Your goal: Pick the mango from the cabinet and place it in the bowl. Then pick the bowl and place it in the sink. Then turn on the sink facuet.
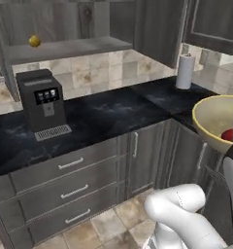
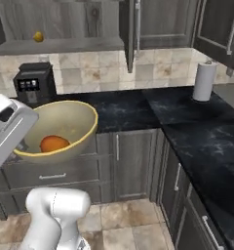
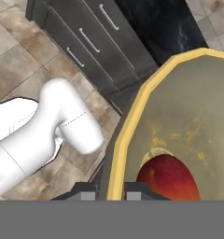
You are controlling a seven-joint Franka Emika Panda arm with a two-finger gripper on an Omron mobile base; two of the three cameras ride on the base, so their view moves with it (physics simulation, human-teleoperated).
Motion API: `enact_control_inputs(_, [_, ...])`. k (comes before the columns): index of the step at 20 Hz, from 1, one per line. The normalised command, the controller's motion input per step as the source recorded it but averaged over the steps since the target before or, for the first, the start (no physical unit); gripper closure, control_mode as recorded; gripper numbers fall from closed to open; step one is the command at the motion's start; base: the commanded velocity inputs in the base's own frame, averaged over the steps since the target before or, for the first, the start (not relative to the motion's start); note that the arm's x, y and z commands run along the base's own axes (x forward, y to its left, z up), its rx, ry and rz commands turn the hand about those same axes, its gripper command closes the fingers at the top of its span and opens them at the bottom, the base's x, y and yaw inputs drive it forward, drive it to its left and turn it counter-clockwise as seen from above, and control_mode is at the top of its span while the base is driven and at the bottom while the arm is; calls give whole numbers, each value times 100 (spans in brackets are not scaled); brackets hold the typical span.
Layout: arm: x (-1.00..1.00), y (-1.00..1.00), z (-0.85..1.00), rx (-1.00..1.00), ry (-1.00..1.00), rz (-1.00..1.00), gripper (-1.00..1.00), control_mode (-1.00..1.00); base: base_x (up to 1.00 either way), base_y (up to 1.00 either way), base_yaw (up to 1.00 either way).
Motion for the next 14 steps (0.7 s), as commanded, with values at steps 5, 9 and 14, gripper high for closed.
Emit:
enact_control_inputs(5, [0, 0, 0, 0, 0, 0, 100, 100, -31, 0, -81])
enact_control_inputs(9, [0, 0, 0, 0, 0, 0, 100, 100, -31, 1, -81])
enact_control_inputs(14, [0, 0, 0, 0, 0, 0, 100, 100, -30, 2, -80])
